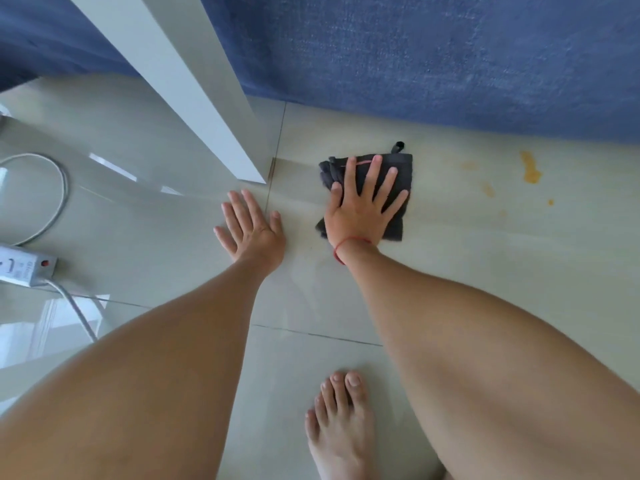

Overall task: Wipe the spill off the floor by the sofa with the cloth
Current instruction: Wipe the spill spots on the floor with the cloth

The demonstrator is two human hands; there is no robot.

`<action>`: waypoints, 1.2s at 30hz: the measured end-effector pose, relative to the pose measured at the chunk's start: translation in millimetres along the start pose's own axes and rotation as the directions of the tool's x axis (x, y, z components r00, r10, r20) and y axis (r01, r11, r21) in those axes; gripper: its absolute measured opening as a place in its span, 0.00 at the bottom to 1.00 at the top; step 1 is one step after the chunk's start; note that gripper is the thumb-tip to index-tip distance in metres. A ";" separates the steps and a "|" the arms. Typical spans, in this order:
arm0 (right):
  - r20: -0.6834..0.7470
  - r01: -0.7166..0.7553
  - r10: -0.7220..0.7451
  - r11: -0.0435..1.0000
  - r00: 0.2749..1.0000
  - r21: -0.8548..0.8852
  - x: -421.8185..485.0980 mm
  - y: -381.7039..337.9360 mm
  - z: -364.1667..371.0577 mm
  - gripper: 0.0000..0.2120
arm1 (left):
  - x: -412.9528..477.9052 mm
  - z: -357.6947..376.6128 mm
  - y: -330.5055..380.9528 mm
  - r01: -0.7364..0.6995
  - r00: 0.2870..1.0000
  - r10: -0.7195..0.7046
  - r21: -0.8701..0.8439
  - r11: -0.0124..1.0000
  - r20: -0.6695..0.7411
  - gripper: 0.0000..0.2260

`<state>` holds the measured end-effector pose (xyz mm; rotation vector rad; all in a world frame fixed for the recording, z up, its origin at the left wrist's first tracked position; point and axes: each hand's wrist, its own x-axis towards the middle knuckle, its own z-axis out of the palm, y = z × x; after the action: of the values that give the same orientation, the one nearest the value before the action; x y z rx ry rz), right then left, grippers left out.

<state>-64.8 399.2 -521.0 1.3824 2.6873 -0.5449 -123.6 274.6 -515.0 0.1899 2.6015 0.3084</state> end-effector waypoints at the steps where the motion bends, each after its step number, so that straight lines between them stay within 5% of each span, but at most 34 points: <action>1: 0.005 0.062 -0.062 0.998 0.998 -0.006 -2.4 -3.8 2.4 0.25 | 0.0 -0.5 0.1 0.000 1.000 0.000 0.002 1.000 0.001 0.28; 9: 0.108 0.464 -0.455 0.882 0.884 -0.087 -26.1 61.1 -10.3 0.26 | -8.9 0.2 4.8 -0.013 0.997 0.013 -0.002 1.000 -0.073 0.27; 11: 0.107 0.405 -0.397 0.912 0.912 -0.069 -32.2 76.3 -14.6 0.28 | -20.9 0.5 16.6 -0.027 0.991 0.028 0.010 1.000 -0.134 0.27; 16: 0.059 0.177 -0.174 0.983 0.983 -0.056 -40.7 118.3 -26.3 0.28 | -44.8 17.7 68.3 -0.368 0.917 0.379 0.105 0.924 -0.123 0.24; 22: -0.011 0.107 -0.108 0.990 0.994 -0.088 -13.6 173.6 -45.3 0.28 | -22.2 37.2 128.7 -0.285 0.957 0.275 0.125 0.950 0.095 0.24; 31: -0.132 -0.135 0.134 0.991 0.982 0.006 55.0 128.7 -43.4 0.25 | -17.1 32.4 133.5 -0.253 0.953 0.217 0.159 0.954 0.212 0.24; 36: -0.095 0.016 -0.020 0.999 0.995 -0.039 55.9 105.9 -37.2 0.24 | -18.3 29.8 135.1 -0.237 0.954 0.200 0.149 0.960 0.223 0.24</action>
<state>-9.7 511.6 -528.1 1.4103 2.7711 -0.4368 -82.5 406.7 -497.4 0.5466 2.4017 0.1286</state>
